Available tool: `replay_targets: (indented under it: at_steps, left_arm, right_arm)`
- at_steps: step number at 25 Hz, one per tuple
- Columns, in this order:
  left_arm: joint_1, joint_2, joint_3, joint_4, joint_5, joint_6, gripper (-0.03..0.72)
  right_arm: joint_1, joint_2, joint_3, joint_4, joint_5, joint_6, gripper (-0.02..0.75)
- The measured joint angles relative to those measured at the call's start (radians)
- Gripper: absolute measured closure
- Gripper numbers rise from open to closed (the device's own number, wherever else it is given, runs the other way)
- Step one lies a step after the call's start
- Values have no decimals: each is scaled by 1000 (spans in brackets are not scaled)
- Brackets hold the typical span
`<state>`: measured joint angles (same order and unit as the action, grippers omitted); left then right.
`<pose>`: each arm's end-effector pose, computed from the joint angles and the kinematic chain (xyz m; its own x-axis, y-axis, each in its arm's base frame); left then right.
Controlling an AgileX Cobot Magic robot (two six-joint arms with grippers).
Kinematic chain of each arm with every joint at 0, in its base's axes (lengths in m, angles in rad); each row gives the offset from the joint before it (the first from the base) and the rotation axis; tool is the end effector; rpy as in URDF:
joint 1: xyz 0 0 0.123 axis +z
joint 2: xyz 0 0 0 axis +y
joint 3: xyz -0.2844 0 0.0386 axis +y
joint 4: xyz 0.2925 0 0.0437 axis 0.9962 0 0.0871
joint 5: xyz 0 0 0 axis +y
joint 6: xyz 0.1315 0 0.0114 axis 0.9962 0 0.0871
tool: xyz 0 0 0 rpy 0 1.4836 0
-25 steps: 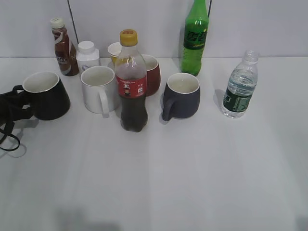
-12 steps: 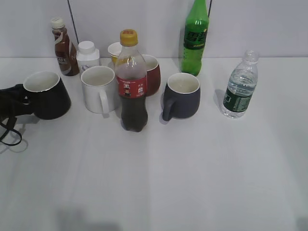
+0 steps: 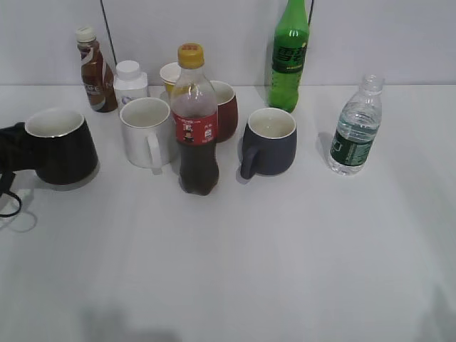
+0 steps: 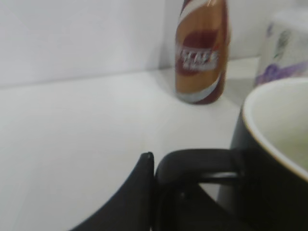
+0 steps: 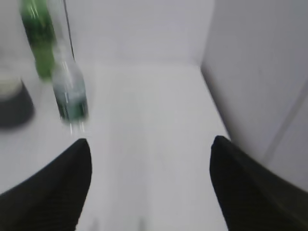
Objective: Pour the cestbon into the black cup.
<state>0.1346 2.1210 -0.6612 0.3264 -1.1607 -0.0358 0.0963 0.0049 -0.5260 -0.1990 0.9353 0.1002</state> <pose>0.3820 0.0126 0.0303 -0.2116 0.0661 -0.9751 0.1769 0.9838 0.0283 0.0732 -0.0140 0.3057 -0.3117 -0.0489 -0.9489 0.0496 0.9965 -0.0676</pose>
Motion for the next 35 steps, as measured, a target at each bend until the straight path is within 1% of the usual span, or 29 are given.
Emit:
replay_targets:
  at_steps: [2,5,8,11,13,15,19,22,29,33,35]
  left_arm:
    - [0,-77,53,4,4,0,646]
    - [0,-193,129,7,2,-14,646]
    - [0,-298,202,7,2,-24,646]
    - [0,-380,264,7,0,-27,647]
    - [0,-423,302,7,0,-28,647]
    - [0,-455,331,7,0,-28,647]
    - [-2,-517,352,7,8,-36,647]
    - [-33,-569,352,-9,54,-40,648]
    - [-142,-691,357,-21,232,-42,648]
    - [-174,-754,358,-34,259,-43,648]
    - [-185,-780,358,-34,267,-43,648]
  right_arm:
    - [0,53,1,3,-178,-12,150]
    - [0,215,27,3,-514,-17,150]
    - [0,462,78,5,-889,-19,150]
    - [0,729,113,7,-1217,-1,150]
    - [0,911,116,8,-1387,18,150]
    - [0,1065,118,9,-1519,26,150]
    - [0,1318,119,-1,-1634,31,150]
    - [0,1478,125,-39,-1744,31,150]
    - [0,1704,126,-58,-1955,5,147]
    - [0,1809,126,-58,-2057,2,147]
    - [0,1863,127,-45,-2111,1,134]
